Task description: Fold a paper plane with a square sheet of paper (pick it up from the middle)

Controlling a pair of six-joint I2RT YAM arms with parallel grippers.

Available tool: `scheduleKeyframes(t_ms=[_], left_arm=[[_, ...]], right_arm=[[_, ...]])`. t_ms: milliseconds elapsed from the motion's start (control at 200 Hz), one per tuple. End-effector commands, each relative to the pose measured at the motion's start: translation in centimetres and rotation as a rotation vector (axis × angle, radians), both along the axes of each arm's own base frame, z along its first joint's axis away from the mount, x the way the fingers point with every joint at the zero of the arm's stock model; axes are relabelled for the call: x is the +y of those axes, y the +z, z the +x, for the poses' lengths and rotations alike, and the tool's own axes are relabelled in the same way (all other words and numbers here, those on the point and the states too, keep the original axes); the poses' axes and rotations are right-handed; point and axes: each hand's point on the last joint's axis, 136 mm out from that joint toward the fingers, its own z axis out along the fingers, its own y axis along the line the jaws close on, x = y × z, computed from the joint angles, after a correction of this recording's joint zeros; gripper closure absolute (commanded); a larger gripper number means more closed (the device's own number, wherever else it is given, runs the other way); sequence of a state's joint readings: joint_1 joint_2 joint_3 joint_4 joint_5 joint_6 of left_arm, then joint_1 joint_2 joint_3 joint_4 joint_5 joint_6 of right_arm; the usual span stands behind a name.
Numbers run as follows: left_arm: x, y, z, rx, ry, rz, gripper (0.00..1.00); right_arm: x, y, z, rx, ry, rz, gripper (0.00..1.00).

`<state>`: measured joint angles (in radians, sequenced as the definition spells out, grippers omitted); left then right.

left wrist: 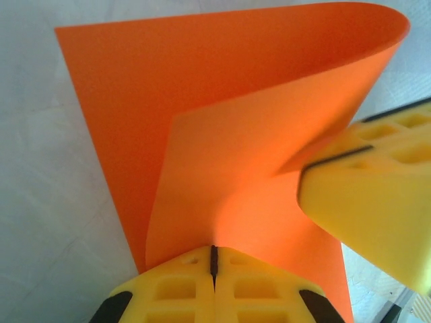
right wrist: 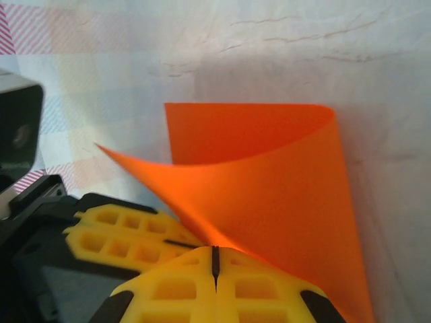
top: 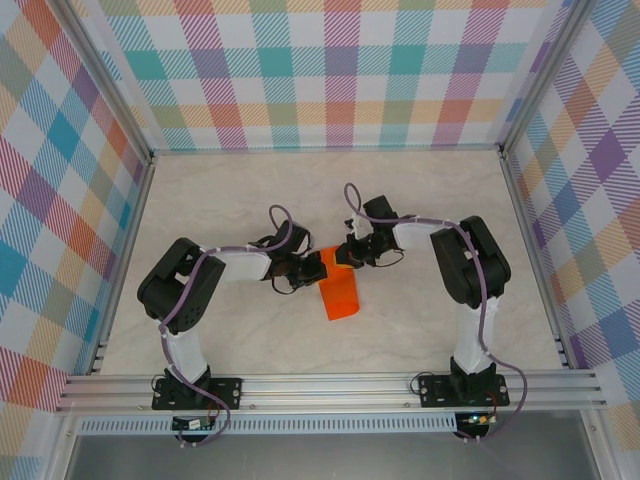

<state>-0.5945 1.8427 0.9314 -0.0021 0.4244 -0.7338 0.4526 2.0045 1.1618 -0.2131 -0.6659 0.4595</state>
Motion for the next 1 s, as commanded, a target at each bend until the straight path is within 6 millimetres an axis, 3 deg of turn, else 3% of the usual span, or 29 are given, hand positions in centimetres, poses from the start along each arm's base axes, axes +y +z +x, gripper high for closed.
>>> scheduleKeyframes(t_ms=[0,250,385,495,615,785,995], left_arm=[[5.3,-5.9,-5.2,0.212,0.01,0.264,1.0],[5.6,-6.2,-5.8,0.226,0.005,0.271,1.0],[5.7,-6.2,-5.9,0.227,0.005,0.272,1.0],[5.4,-6.0,-5.6,0.221,0.004,0.266,1.0],[5.3,-5.9,-5.4,0.216,0.003,0.264,1.0],[5.2,-6.0,-5.2,0.217,0.001,0.266,1.0],[5.4,-6.1,-5.5,0.225,0.004,0.274,1.0]], right_arm=[[0.4,0.1,1.6,-0.034,-0.008,0.017,1.0],[-4.0,-2.5,4.7,-0.057,-0.148,-0.097,1.0],[-5.5,-1.4,6.6,-0.101,-0.207,-0.172,1.0],[-4.4,2.0,7.3,-0.15,-0.214,-0.115,1.0],[-1.9,4.3,5.7,-0.176,-0.155,-0.032,1.0],[0.8,2.8,3.1,-0.115,-0.079,-0.001,1.0],[1.1,0.6,3.1,-0.076,-0.081,-0.018,1.0]])
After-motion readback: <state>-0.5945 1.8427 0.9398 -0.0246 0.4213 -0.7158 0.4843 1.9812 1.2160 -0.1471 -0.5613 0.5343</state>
